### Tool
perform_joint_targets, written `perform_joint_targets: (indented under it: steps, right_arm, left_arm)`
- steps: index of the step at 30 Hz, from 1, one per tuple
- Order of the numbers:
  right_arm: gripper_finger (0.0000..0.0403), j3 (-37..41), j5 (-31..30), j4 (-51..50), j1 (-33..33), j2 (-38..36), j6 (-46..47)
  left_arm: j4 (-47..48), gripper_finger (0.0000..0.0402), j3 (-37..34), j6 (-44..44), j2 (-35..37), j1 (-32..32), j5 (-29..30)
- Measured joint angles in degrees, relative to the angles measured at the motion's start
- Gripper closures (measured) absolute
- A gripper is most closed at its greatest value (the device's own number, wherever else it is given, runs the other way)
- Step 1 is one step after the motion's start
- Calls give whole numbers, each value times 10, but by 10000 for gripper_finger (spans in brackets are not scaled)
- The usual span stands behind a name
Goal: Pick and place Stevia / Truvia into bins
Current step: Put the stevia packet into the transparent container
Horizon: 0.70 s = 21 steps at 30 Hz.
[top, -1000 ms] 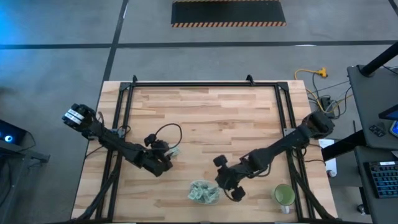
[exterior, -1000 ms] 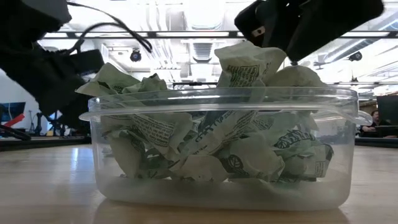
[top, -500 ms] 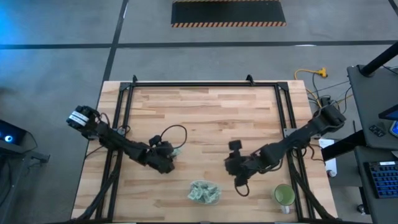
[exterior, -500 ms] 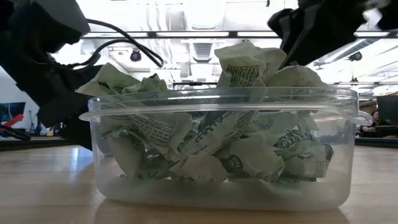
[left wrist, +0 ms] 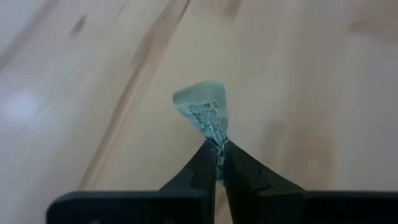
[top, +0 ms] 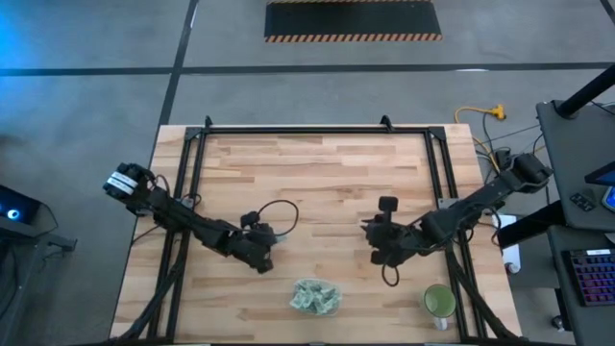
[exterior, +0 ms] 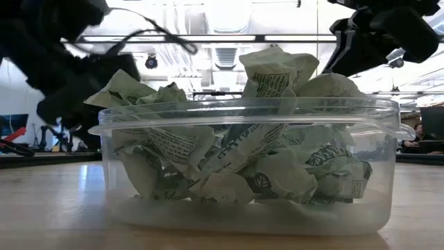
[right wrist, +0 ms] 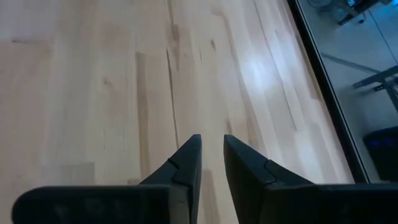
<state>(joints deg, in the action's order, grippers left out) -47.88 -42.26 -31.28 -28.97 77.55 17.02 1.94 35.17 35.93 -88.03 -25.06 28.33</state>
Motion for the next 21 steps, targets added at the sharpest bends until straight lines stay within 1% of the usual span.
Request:
perform_joint_targets:
  steps: [2,4,8,10,13,16,21]
  right_arm:
    - [344,15,0,1,0,-16,0]
    - [344,27,0,2,1,-28,0]
    - [344,38,-5,2,2,-45,0]
    - [344,40,-13,1,3,-46,0]
    - [344,40,-13,1,3,-46,0]
    - [344,40,-13,2,3,-44,2]
    - [344,41,-14,2,3,-44,10]
  left_arm:
    - [-43,398,6,-40,0,-1,0]
    - [-107,398,13,-86,0,-2,-13]
    - [-260,398,16,-181,-4,-2,-88]
    - [-320,398,18,-208,-9,-2,-133]
    - [-326,398,31,-226,-25,-3,-178]
    - [-330,398,57,-229,-61,-4,-216]
    - [-322,398,123,-259,-127,-4,-290]
